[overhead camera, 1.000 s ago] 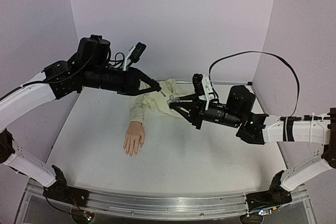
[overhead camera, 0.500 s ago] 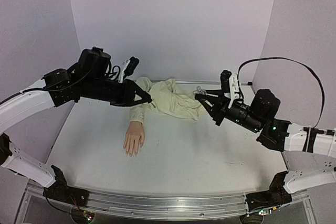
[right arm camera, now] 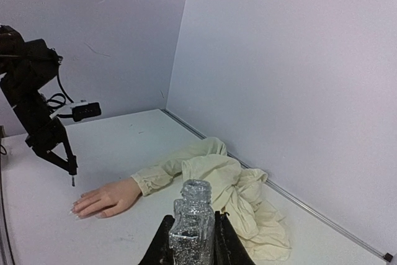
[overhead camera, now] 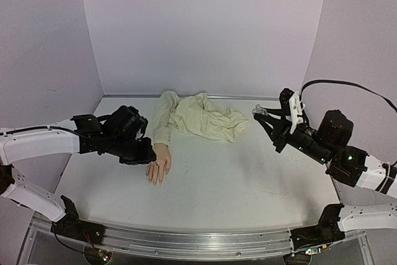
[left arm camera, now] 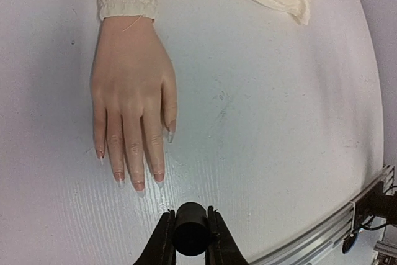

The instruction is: Paint the nails

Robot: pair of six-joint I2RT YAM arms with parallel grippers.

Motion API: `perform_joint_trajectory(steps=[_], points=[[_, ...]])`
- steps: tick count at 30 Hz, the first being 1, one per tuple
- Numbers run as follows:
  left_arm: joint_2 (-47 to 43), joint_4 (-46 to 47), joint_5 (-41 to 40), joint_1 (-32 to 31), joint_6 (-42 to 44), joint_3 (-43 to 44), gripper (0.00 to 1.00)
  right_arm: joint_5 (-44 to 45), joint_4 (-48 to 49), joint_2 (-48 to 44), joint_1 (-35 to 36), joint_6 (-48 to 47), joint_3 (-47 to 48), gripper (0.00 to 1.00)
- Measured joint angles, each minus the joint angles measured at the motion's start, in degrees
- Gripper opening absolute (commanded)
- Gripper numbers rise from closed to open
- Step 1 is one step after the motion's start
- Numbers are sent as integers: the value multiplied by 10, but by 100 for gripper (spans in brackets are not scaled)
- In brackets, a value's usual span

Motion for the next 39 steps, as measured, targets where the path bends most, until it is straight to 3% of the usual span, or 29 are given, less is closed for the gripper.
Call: perform_joint_trajectory(steps=[8,23,39], points=[[41,9,-68,-34,-61,-24,0,35,-19,4,0,-28,-5,0],[54,21,-73,-34,-126,-72,0,41,-26,15,0,-34,-8,0],[84,29,-74,-34,-132,-72,0,42,-27,9,0,-34,-19,0]])
